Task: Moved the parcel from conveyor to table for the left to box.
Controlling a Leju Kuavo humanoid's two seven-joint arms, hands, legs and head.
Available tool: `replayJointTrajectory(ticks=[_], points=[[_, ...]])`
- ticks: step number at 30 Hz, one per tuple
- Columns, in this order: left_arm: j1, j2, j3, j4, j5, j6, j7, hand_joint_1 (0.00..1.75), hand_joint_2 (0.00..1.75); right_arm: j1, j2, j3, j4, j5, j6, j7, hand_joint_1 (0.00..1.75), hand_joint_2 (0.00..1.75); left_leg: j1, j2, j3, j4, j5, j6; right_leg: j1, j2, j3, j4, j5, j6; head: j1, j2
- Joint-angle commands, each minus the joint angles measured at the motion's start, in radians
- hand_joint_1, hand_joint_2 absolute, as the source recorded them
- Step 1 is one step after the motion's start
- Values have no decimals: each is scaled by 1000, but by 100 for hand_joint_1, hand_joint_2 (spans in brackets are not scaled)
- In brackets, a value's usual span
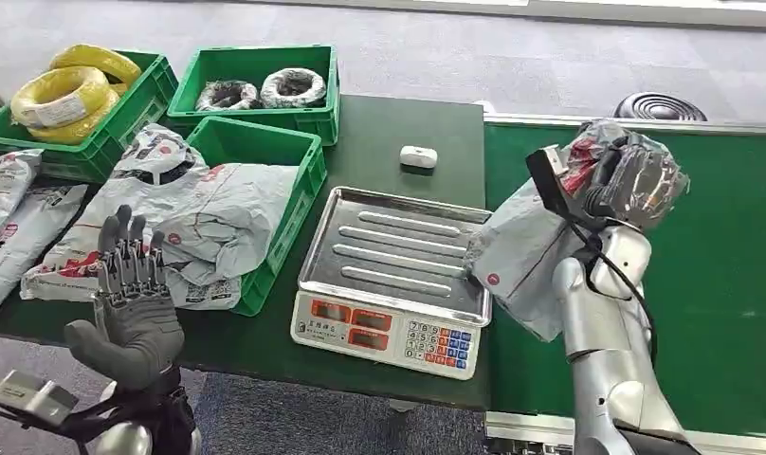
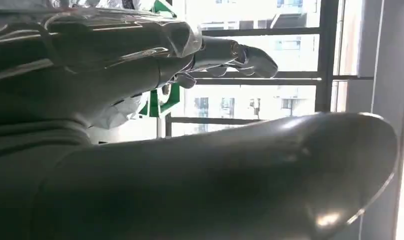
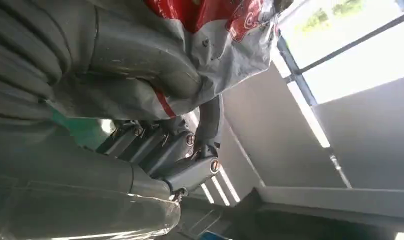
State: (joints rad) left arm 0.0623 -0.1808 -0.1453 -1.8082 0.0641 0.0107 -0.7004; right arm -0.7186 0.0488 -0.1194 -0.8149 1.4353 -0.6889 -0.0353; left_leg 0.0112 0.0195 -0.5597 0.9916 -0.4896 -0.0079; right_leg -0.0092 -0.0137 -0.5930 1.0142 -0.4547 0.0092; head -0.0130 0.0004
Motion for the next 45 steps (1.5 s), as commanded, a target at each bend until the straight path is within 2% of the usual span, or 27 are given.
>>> replayJointTrajectory(ticks=[1, 2, 3, 7, 8, 9, 15, 18, 28, 33, 45], points=[[-62, 18, 17, 50, 3, -25, 2, 0, 0, -41, 90, 176, 60, -69, 53, -275, 169, 175, -1, 4, 1, -1, 0, 0, -1, 6, -1, 0, 1, -1, 0, 0], [-62, 18, 17, 50, 3, -25, 2, 0, 0, -41, 90, 176, 60, -69, 53, -275, 169, 175, 0, 6, 2, -2, 0, 0, -1, 8, -1, -1, 2, -1, 0, 0], [-62, 18, 17, 50, 3, -25, 2, 0, 0, -41, 90, 176, 60, -69, 53, -275, 169, 175, -1, 4, 1, -1, 0, 0, -1, 4, -1, 0, 1, -1, 0, 0], [-58, 16, 18, 46, 2, -26, 2, 0, 0, -36, 81, 178, 52, -67, 62, -272, 169, 175, 0, 0, 3, -2, 1, 0, 0, 3, 1, -2, 1, -1, -1, 0], [-57, 17, 17, 47, 0, -27, 2, 0, 0, -34, 77, 188, 48, -66, 68, -280, 175, 175, 0, -1, 1, -1, 0, 0, 0, 0, 0, 0, 0, 0, -1, 0], [-52, 17, 16, 56, -1, -28, 2, 0, 0, -21, 82, 214, 37, -72, 83, -293, 171, 175, 0, -2, 2, -2, 1, 1, 0, 1, 2, -2, 0, 0, 0, 0], [-28, 18, 18, 78, -5, -30, 2, 0, 0, 33, 98, 281, 48, -38, 87, -268, 175, 175, 0, 0, 4, -4, 1, 0, 0, 2, 3, -3, 1, -1, 0, 0], [-24, 17, 19, 88, -6, -33, 2, 0, 0, 29, 87, 302, 82, -24, 91, -236, 175, 175, 0, -2, 5, -5, 2, 0, 0, 1, 4, -5, 1, -1, 0, 0], [-24, 18, 18, 92, -6, -33, 2, 0, 0, 30, 86, 300, 94, -30, 95, -235, 175, 175, 0, -2, 3, -4, 1, 1, 0, 1, 3, -4, 1, 0, 0, 0], [-29, 20, 20, 107, -9, -38, 2, 0, 0, 70, 83, 367, 147, -35, 88, -296, 175, 175, 0, -3, 5, -5, 2, 0, 0, 0, 5, -6, 1, -1, 0, 0], [-51, 30, 6, 128, -2, -30, 2, 0, 0, 87, 94, 467, 251, 23, 32, -213, 175, 175, 0, -2, 3, -3, 1, 0, 0, 0, 3, -3, 0, 0, 0, 0]])
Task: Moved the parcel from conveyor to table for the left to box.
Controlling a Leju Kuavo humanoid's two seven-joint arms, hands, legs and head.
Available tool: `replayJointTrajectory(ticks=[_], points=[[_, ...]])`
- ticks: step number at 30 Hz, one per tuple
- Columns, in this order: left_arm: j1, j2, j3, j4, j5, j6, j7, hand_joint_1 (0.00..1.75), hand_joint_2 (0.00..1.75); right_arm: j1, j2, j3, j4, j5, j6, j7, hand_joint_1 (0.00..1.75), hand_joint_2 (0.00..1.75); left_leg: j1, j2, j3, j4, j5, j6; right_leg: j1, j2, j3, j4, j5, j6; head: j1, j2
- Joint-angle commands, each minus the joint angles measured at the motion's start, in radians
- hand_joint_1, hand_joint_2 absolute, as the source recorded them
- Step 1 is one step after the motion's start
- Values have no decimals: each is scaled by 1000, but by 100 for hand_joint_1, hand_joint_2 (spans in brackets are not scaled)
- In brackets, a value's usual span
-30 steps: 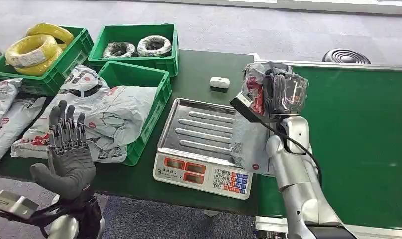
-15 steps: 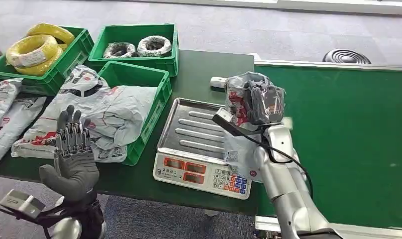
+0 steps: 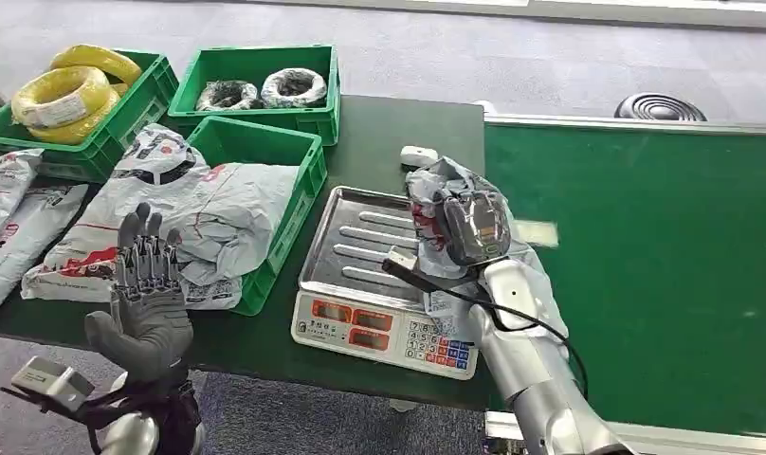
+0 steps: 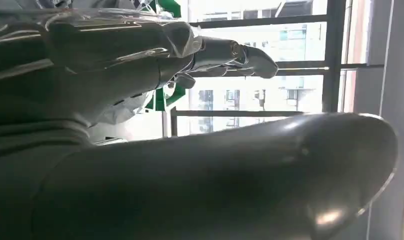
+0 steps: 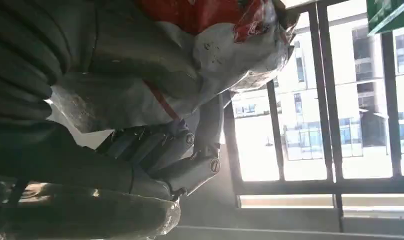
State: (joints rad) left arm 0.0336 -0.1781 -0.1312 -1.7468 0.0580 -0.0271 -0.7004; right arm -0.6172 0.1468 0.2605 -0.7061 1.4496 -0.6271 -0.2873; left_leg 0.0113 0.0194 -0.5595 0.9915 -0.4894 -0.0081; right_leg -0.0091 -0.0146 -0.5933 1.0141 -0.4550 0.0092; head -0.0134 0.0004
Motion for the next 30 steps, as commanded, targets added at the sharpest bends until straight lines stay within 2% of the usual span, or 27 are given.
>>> replayJointTrajectory(ticks=[1, 2, 3, 4, 5, 6, 10, 11, 13, 15, 17, 18, 19, 20, 21, 22, 23, 25, 27, 28, 29, 30], points=[[-22, 28, -9, 64, 5, 7, 2, 0, 0, -19, -5, 88, 147, 10, -30, 47, 175, 175, 0, -2, 3, -3, 1, 0, 0, 1, 3, -3, 0, 0, 0, 0], [-22, 29, -10, 62, 5, 8, 2, 0, 0, -25, -7, 91, 150, 17, -31, 59, 175, 175, 0, -1, 2, -1, 0, 0, 0, 0, 2, -1, 0, 0, 0, 0], [-23, 29, -10, 62, 6, 9, 2, 0, 0, -31, -10, 95, 155, 25, -30, 73, 98, 175, 0, -1, 2, -1, 0, 0, 0, 0, 2, -1, 0, 0, 0, 0], [-25, 31, -12, 61, 7, 10, 2, 0, 0, -40, -14, 97, 161, 38, -32, 96, 2, 175, 0, -2, 2, -2, 1, 0, 0, 0, 2, -2, 0, 0, 0, 0], [-26, 32, -12, 60, 9, 12, 2, 0, 0, -44, -17, 102, 165, 56, -41, 117, 0, 175, 0, -1, 2, -1, 0, 0, 0, 0, 2, -1, 0, 0, 0, 0], [-28, 33, -13, 57, 11, 12, 2, 0, 0, -53, -20, 94, 170, 52, -40, 126, 0, 0, 0, -1, 1, -1, 0, 0, 0, 0, 1, -1, 0, 0, 0, 0], [-29, 33, -13, 50, 11, 14, 2, 0, 0, -61, -31, 94, 156, 84, -66, 167, 0, 0, 0, -2, 1, -2, 1, 0, 0, 0, 1, -2, 1, 0, 0, 0], [-28, 33, -13, 47, 11, 15, 2, 0, 0, -57, -38, 98, 128, 112, -71, 200, 0, 0, 0, -2, 1, -1, 1, 0, 0, 0, 1, -1, 0, 0, 0, 0], [-21, 30, -11, 38, 9, 17, 2, 0, 0, -37, -102, 191, -29, 121, -71, 315, 0, 0, 0, -3, 1, -2, 1, 1, 0, 0, 2, -2, 1, 0, 0, 0], [-7, 27, -13, 37, 8, 20, 2, 0, 0, -56, -311, 484, -349, 121, -71, 658, 0, 0, -1, -4, -1, -1, 1, 1, -1, -1, 0, -1, 0, 0, 0, 0], [-7, 27, -13, 37, 8, 20, 2, 0, 0, -56, -311, 484, -349, 121, -71, 658, 0, 0, -1, -5, -4, 2, 1, 1, -1, -3, -3, 2, 0, 1, 0, 0], [-4, 25, -13, 36, 6, 22, 2, 0, 0, -74, -387, 549, -459, 121, -71, 752, 0, 0, -1, -2, -3, 1, 1, 1, -1, -1, -3, 1, 0, 1, 0, 0], [-1, 21, -11, 37, 2, 22, 2, 0, 0, -138, -489, 639, -615, 121, -71, 891, 0, 0, -2, -5, -3, 1, 1, 1, -2, -3, -1, 0, 0, 1, 0, 0], [0, 16, -11, 38, -2, 21, 2, 0, 0, -135, -573, 561, -835, 121, -71, 878, 0, 0, -2, -6, -4, 2, 1, 2, -2, -4, -2, 1, 0, 1, 0, 0], [1, 10, -9, 38, -9, 24, 2, 0, 0, 115, -435, 238, -1052, 121, -71, 589, 0, 0, -3, -2, -6, 3, 0, 2, -2, -1, -5, 3, 0, 1, 0, 0], [1, 8, -10, 42, -18, 29, 2, 0, 0, 269, -152, -19, -1188, 121, -71, 212, 0, 0, -3, -3, -8, 5, 0, 2, -3, -2, -7, 5, -1, 1, 0, 0], [2, 6, -9, 41, -24, 36, 2, 0, 0, 286, -121, -8, -1215, 121, -71, 155, 0, 0, -2, -1, -2, -1, 0, 0, -2, -1, -3, 0, 0, -1, 0, 0], [2, 6, -9, 41, -24, 36, 2, 0, 0, 286, -121, -8, -1215, 121, -71, 155, 0, 0, -1, -10, -1, -3, 0, 0, -2, -7, 1, -3, -1, -1, 3, 0], [2, 6, -9, 41, -24, 36, 2, 0, 0, 286, -121, -8, -1215, 121, -71, 155, 0, 0, 1, -5, -1, 0, -3, -2, 1, -4, 0, 1, -3, 0, 1, 0], [2, 6, -9, 41, -24, 36, 2, 0, 0, 286, -121, -8, -1215, 121, -71, 155, 0, 0, 1, -8, 2, -1, -4, -2, 1, -5, 3, 0, -5, -2, -5, 0], [2, 6, -9, 41, -24, 36, 2, 0, 0, 286, -121, -8, -1215, 121, -71, 155, 0, 0, 1, -14, -3, 0, -1, -1, 0, -10, 0, 0, -4, 0, -3, 0], [2, 6, -9, 41, -24, 36, 2, 0, 0, 286, -121, -8, -1215, 121, -71, 155, 0, 0, 2, -13, -2, 0, -1, -1, 1, -8, 1, -1, -5, 0, -2, 0]])
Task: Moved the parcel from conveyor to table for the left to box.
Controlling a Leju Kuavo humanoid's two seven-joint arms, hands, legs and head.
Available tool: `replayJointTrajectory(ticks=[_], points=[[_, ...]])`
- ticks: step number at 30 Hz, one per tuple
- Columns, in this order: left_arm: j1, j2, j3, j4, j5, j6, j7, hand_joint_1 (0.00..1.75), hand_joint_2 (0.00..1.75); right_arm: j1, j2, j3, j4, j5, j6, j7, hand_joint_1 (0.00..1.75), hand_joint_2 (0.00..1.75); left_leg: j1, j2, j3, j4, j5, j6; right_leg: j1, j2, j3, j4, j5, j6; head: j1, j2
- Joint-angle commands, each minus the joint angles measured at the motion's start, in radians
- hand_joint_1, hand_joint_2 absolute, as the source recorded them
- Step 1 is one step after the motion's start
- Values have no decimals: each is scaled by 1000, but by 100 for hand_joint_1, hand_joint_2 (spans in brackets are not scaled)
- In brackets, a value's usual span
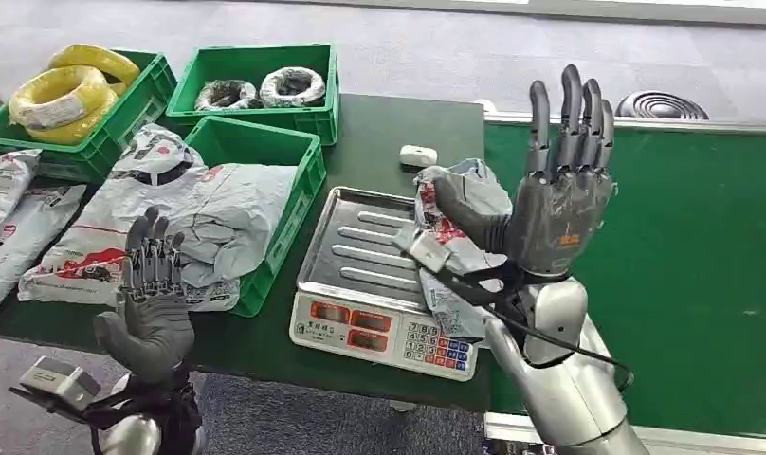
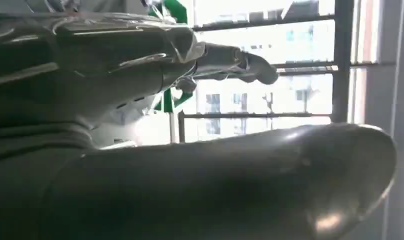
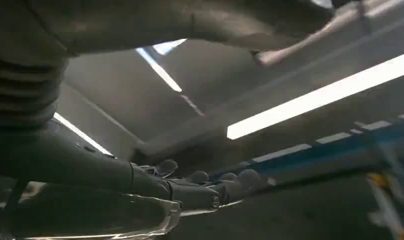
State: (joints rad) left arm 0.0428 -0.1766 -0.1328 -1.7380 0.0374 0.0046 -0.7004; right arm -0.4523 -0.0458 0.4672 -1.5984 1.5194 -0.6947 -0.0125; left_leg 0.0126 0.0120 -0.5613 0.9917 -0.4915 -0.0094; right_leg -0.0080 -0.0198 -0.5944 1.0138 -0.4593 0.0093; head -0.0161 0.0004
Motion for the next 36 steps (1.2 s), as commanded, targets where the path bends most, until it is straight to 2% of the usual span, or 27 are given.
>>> replayJointTrajectory(ticks=[1, 3, 4, 5, 6, 7, 8, 9, 12, 13, 14, 15, 16, 17, 19, 21, 25, 26, 28, 29, 30, 31, 33, 34, 35, 36], points=[[-7, 5, -7, 32, -3, 5, 2, 0, 0, 121, 71, -214, -323, 51, -3, -120, 0, 0, 0, -4, 1, -1, 1, 1, 0, -3, 3, -1, -1, 0, 0, 0], [-7, 5, -7, 32, -3, 5, 2, 0, 0, 121, 71, -214, -323, 51, -3, -120, 0, 0, 0, 1, 1, -1, 0, 1, 0, 0, 2, 0, 0, -1, 0, 0], [-5, 4, -9, 34, -15, 15, 2, 0, 0, 135, 87, -217, -387, 51, -3, -135, 0, 0, -1, -1, 1, -1, 1, 1, -1, -1, 3, -1, 0, -1, -1, 0], [-3, 4, -9, 34, -19, 23, 2, 0, 0, 157, 117, -231, -425, -6, -3, -197, 0, 0, -1, -1, 2, -2, 1, 1, -1, 0, 4, -2, 0, -1, 0, 0], [5, 5, -12, 31, -23, 30, 2, 0, 0, 203, 209, -318, -466, -75, -3, -366, 0, 0, -1, 0, 1, -1, 0, 0, -1, -1, 3, 0, 0, -1, 0, 0], [11, -4, -1, 29, -37, 20, 2, 0, 0, 224, 225, -337, -470, -85, -3, -400, 0, 0, -1, -1, 2, -1, 1, 1, -1, -1, 3, -1, 0, -1, 0, 0], [17, 3, -4, 24, -34, 29, 2, 0, 0, 250, 294, -391, -474, -132, -3, -512, 0, 0, -1, -2, 3, -1, 0, 0, -1, -2, 4, 0, -1, -1, 0, 0], [23, 9, -10, 23, -32, 45, 2, 0, 0, 272, 383, -498, -459, -225, -3, -686, 0, 0, -1, -1, 3, -2, 0, 0, -1, -2, 4, -1, -1, -1, 0, 0], [14, 31, -52, 40, -91, 84, 2, 0, 0, 300, 395, -515, -447, -289, -3, -686, 0, 0, 0, -1, 4, -1, 0, 0, 0, -1, 4, 0, -1, -1, 0, 0], [-15, 55, -94, 61, -190, 104, 2, 0, 0, 304, 395, -534, -434, -309, -3, -686, 0, 0, 0, -3, 7, -4, 0, 0, 0, -1, 7, -3, -1, -2, -1, 0], [-60, 62, -126, 98, -285, 134, 13, 0, 0, 296, 358, -504, -422, -281, -3, -599, 0, 0, 0, -2, 4, -2, 0, 0, 0, -1, 5, -1, -1, -1, 0, 0], [-120, 66, -166, 140, -425, 164, 74, 0, 0, 313, 395, -576, -389, -361, -3, -686, 0, 0, 0, -3, 3, -2, 1, 0, 0, -3, 5, -1, -1, -1, 0, 0], [-181, 83, -231, 186, -493, 201, 122, 0, 0, 322, 395, -595, -374, -378, -3, -686, 0, 0, 0, -4, 4, -2, 1, 1, 0, -4, 6, -2, 0, -1, 0, 0], [-247, 61, -261, 253, -574, 186, 155, 0, 0, 323, 395, -610, -341, -401, -3, -686, 0, 0, 0, -8, 3, -2, 2, 1, 0, -7, 6, -2, 0, -1, 0, 0], [-247, 61, -261, 253, -574, 186, 155, 0, 0, 323, 395, -610, -341, -401, -3, -686, 0, 0, 0, -11, 3, -2, 4, 1, 0, -10, 7, -3, 0, -1, 0, 0], [-247, 61, -261, 253, -574, 186, 155, 0, 0, 323, 395, -610, -341, -401, -3, -686, 0, 0, -1, -4, 4, -2, 2, 1, -1, -3, 6, -2, 0, -1, 0, 0], [-247, 61, -261, 253, -574, 186, 155, 0, 0, 323, 395, -610, -341, -401, -3, -686, 0, 0, -2, 2, 6, -3, 2, 1, -2, 2, 7, -3, 3, -1, 0, 0], [-287, 48, -288, 305, -640, 159, 177, 0, 0, 329, 395, -577, -335, -363, -3, -627, 0, 0, -1, 2, 6, -2, 1, 1, -1, 1, 6, -2, 3, 0, 0, 0], [-387, 20, -321, 406, -647, 139, 210, 0, 0, 330, 395, -633, -282, -438, -3, -686, 0, 0, -1, -1, 6, -4, 3, 1, -1, 0, 7, -5, 3, -1, 0, 0], [-429, 18, -351, 441, -642, 169, 242, 0, 0, 387, 395, -550, -356, -371, -3, -596, 0, 0, -1, -3, 4, -1, 2, 1, -1, -4, 7, -2, 2, 0, 0, 0], [-485, 3, -377, 498, -658, 150, 264, 0, 0, 331, 395, -647, -256, -449, -3, -674, 0, 0, -1, -2, 5, -1, 2, 1, -1, -3, 6, -2, 2, 0, 0, 0], [-553, -24, -404, 563, -693, 146, 287, 0, 0, 330, 395, -662, -240, -451, -3, -665, 0, 0, -1, -5, 3, -1, 3, 1, -1, -5, 5, -2, 2, 0, -1, 0], [-618, -67, -433, 639, -708, 151, 301, 0, 0, 335, 395, -690, -232, -458, -3, -670, 0, 0, -1, -2, 3, 0, 2, 2, -1, -2, 5, -1, 3, 0, 0, 0], [-634, -81, -453, 656, -711, 147, 302, 0, 0, 340, 395, -712, -238, -463, -3, -672, 0, 0, 0, -8, 1, 1, 4, 2, 0, -8, 5, -2, 3, 1, 0, 0], [-640, -87, -465, 662, -711, 143, 302, 0, 175, 346, 395, -727, -241, -479, -3, -681, 0, 0, 0, -4, 2, 1, 3, 2, 0, -5, 5, -2, 3, 0, -1, 0], [-647, -90, -478, 669, -712, 139, 303, 0, 175, 348, 395, -743, -250, -481, -3, -678, 0, 0, -1, -3, 3, 0, 3, 2, -1, -4, 5, -2, 3, 1, 0, 0]])
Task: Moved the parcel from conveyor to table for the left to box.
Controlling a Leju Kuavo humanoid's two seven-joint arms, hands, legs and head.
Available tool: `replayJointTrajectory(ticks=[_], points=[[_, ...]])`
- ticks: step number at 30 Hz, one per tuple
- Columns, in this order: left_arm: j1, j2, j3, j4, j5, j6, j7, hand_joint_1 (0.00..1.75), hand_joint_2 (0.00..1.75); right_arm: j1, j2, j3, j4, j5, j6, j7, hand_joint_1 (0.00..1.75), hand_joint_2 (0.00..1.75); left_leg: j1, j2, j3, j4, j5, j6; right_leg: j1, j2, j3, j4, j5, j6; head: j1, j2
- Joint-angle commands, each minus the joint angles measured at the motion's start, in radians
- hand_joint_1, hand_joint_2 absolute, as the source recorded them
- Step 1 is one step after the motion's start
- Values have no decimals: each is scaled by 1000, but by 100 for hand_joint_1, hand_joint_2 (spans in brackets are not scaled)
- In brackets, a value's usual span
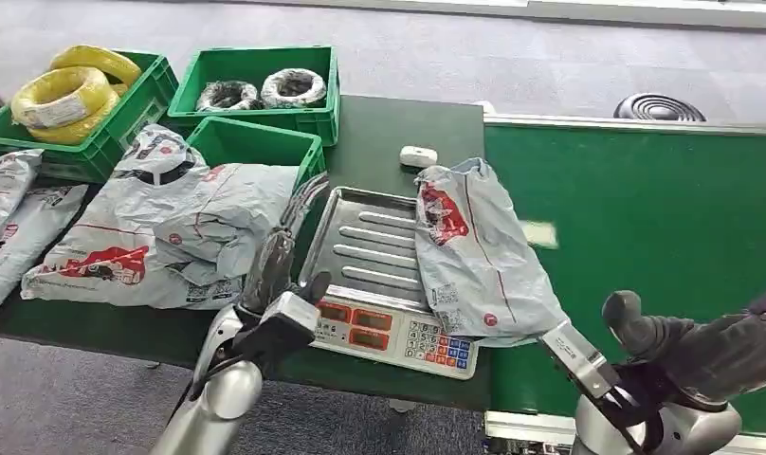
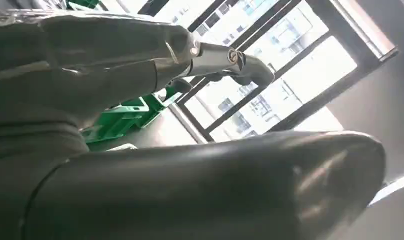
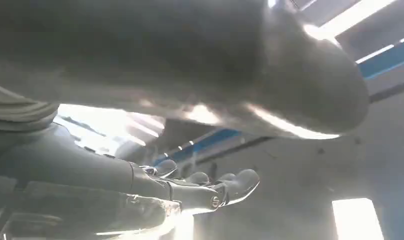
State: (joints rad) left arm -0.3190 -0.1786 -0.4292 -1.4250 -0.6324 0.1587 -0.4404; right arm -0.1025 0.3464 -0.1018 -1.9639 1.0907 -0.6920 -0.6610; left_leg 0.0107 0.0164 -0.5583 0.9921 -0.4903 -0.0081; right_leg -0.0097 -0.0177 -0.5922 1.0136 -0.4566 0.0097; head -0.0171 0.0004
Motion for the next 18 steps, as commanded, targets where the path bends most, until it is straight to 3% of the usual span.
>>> replayJointTrajectory(ticks=[1, 7, 10, 12, 14, 18], points=[[-307, -100, -206, 382, -46, -17, 47, 0, 175, 7, 3, -191, 104, -62, -6, -30, 0, 0, 1, -11, -1, 0, 3, 2, 1, -8, 4, -3, 1, 1, 2, 0], [-330, -112, -231, 413, -65, 1, 52, 0, 175, 10, 3, -197, 104, -60, -6, -16, 0, 0, 0, -8, 2, -3, 2, 2, -1, -4, 5, -5, 2, 0, 1, 0], [-390, -138, -310, 474, -150, -42, 88, 0, 175, 7, 3, -202, 112, -23, -6, 38, 0, 0, 0, -6, 0, -1, 1, 1, 0, -3, 3, -2, 1, 0, 1, 0], [-421, -170, -340, 551, -187, -38, 105, 0, 175, 20, 3, -214, 100, -39, -6, 28, 0, 0, 0, -5, -2, 1, 1, 1, 0, -3, 0, 0, 1, 1, 1, 0], [-442, -170, -387, 590, -199, -23, 121, 0, 175, 29, 3, -225, 84, -57, -6, 24, 0, 0, 0, -9, -1, 0, 1, 2, 0, -6, 3, -2, 1, 1, 1, 0], [-450, -170, -404, 604, -200, -17, 131, 0, 175, 32, 3, -229, 78, -62, -6, 22, 0, 0, 0, -4, -1, 0, 1, 2, -1, -1, 2, -1, 1, 1, 1, 0]])
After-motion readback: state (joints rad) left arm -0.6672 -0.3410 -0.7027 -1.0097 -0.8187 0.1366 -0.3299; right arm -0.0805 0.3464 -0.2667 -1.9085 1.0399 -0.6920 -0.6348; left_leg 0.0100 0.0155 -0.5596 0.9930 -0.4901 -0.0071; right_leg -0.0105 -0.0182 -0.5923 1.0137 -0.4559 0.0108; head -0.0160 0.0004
